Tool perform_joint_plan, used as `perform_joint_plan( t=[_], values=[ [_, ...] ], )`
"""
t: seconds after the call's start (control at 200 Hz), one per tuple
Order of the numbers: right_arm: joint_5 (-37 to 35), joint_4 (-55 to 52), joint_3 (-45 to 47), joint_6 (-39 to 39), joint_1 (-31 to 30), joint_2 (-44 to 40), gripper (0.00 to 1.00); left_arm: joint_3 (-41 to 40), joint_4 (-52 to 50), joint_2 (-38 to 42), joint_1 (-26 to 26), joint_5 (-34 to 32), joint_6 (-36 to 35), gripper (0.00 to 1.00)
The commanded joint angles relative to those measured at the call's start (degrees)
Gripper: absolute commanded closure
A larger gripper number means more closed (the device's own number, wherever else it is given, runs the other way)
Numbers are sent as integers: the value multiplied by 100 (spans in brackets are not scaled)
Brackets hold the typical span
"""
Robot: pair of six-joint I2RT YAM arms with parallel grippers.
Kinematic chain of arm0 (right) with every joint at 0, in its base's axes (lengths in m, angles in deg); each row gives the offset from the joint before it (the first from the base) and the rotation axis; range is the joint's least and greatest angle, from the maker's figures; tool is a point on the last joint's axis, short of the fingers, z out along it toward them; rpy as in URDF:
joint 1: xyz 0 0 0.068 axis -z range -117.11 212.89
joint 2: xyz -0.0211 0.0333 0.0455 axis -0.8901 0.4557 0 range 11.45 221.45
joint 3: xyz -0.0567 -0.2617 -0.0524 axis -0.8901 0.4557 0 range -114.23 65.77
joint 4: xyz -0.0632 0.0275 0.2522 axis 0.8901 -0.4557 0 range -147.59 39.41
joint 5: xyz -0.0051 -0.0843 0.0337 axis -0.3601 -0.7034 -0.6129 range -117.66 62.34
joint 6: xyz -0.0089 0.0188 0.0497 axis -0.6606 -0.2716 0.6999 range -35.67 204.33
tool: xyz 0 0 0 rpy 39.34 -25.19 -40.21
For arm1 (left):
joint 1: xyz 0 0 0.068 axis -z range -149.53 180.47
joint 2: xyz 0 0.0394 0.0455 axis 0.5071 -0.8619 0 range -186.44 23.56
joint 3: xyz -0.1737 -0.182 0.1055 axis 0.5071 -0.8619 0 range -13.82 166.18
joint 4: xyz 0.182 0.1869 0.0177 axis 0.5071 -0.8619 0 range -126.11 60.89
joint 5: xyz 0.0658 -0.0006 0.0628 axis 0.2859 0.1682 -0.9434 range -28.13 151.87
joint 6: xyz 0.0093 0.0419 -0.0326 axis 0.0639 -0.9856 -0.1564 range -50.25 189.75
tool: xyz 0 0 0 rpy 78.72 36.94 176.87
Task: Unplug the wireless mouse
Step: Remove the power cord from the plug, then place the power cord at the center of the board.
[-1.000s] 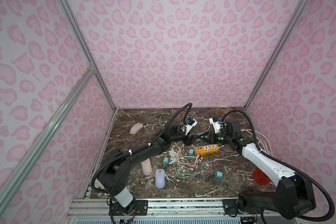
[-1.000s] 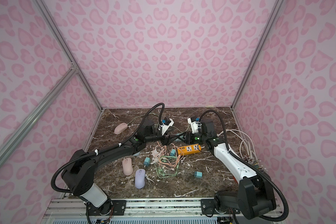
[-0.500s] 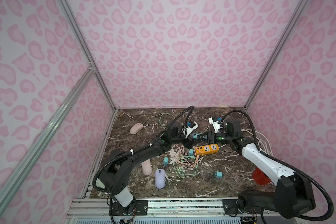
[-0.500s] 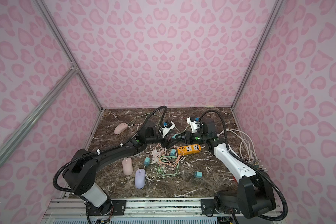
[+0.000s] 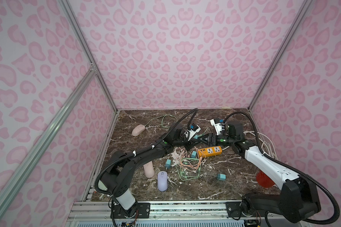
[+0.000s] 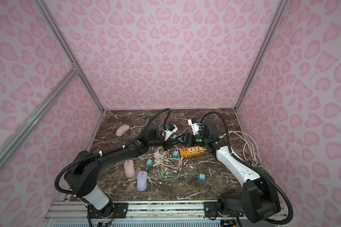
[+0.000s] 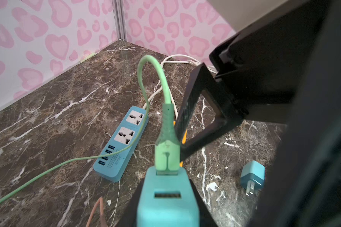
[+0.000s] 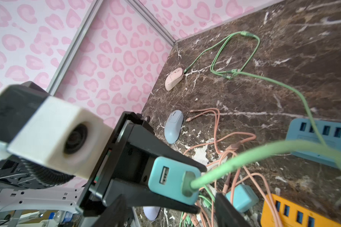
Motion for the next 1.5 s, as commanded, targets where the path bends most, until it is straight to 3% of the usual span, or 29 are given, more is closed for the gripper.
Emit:
perform_joint_plan(
  t=[0.0, 0.11, 0.335, 0.385, 0.45, 0.66, 0.835, 1.02, 1.12, 1.27, 1.495],
  values=[
    [-342, -99, -69, -52, 24, -37, 33, -19, 236, 73, 1, 72, 44, 97],
    [-520, -129, -162, -40, 55, -33, 45, -51, 280, 95, 1, 138, 92, 97],
    [-338, 29, -324, 43, 97, 253, 51, -102, 326, 114, 10, 231, 174, 97],
    [-311, 67, -353, 73, 98, 296, 64, -119, 334, 122, 10, 231, 185, 97],
    [-342, 80, -395, 84, 100, 330, 100, -147, 335, 116, 10, 199, 185, 97],
    [-824, 24, -943, 193, 533, 127, 100, -515, 497, 25, -23, -102, 321, 97],
    [-1002, -15, -1409, 189, 456, 391, 100, -778, 518, -90, -269, -505, 798, 97],
    [-1444, -161, -1817, -108, 197, 939, 100, -453, -838, -56, -698, -2277, 1666, 98],
    [-1927, -288, -2207, -374, 45, 1412, 100, 76, -1727, -474, -894, -2663, 1752, 98],
    [-3220, -699, -3059, -950, -188, 2379, 100, 424, -2041, -1081, -1019, -2467, 1901, 98],
    [-3497, -946, -3876, -1141, -144, 3728, 100, 794, -1874, -1688, -1018, -1821, 1933, 90]
  ],
)
